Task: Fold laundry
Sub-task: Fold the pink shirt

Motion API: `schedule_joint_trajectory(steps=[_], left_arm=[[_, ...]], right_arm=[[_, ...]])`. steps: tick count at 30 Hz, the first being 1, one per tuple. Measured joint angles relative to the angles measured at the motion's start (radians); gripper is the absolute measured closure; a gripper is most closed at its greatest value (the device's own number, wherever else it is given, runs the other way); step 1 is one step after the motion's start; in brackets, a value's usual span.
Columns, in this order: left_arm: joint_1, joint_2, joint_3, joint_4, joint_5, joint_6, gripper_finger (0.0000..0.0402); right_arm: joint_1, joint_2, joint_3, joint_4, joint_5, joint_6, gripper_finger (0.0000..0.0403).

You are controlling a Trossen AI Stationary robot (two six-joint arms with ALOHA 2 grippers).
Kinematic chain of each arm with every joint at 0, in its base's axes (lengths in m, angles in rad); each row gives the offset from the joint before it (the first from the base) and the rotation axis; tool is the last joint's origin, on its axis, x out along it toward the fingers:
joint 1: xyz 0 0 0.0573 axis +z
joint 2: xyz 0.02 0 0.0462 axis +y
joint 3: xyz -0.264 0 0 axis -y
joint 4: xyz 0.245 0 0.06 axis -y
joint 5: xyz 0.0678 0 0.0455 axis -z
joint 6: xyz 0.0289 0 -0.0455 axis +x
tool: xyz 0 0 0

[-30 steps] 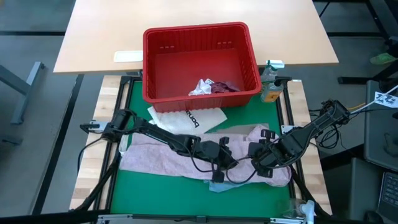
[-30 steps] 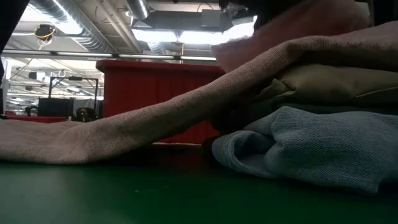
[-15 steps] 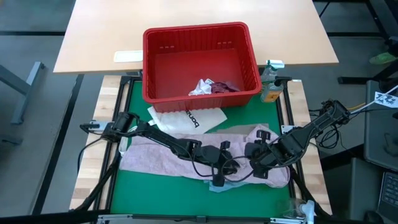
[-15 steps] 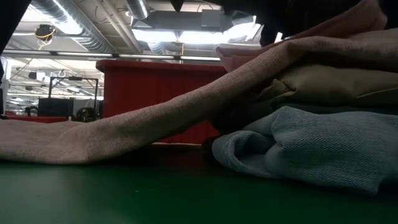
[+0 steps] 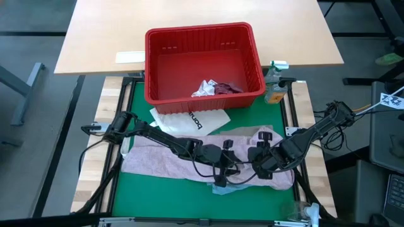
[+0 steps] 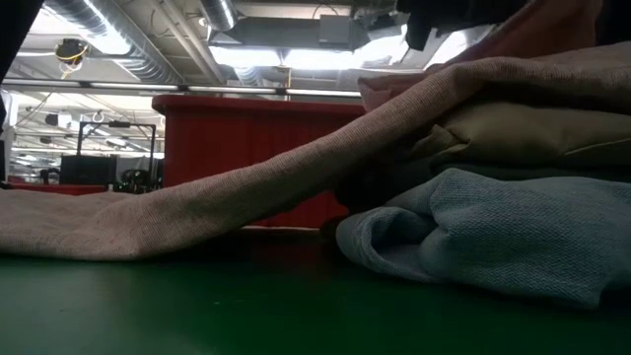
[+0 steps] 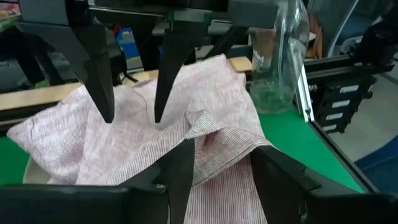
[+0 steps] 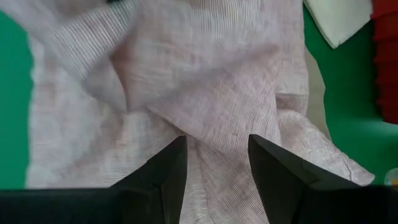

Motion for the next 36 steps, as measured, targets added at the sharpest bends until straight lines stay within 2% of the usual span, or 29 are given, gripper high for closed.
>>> schedule_joint_trajectory(steps=[6,11,21,25,31,33,36], left_arm=[[-0.001,0.0,0.0,-0.006,0.0,-0.004,0.0248],[-0.001,0.0,0.0,-0.006,-0.001,-0.005,0.0248],[-0.001,0.0,0.0,-0.006,-0.001,-0.006,0.0248],[-0.001,0.0,0.0,-0.006,-0.001,-0.006,0.0248],[-0.002,0.0,0.0,-0.002,-0.008,-0.006,0.0248],[-0.004,0.0,0.0,-0.001,-0.009,-0.006,0.0248],[-0.011,0.0,0.0,0.0,-0.01,-0.006,0.0248]], right_arm=[[0.0,0.0,-0.035,0.007,0.001,-0.05,0.0233],[0.0,0.0,-0.041,0.025,0.053,-0.107,0.0233],[0.0,0.0,-0.041,0.025,0.055,-0.149,0.0236],[0.0,0.0,-0.041,0.024,0.069,-0.151,0.0274],[0.0,0.0,-0.041,0.019,0.057,-0.155,0.0385],[0.0,0.0,-0.041,-0.001,0.024,-0.159,0.0393],[0.001,0.0,-0.041,-0.058,-0.024,-0.157,0.038]])
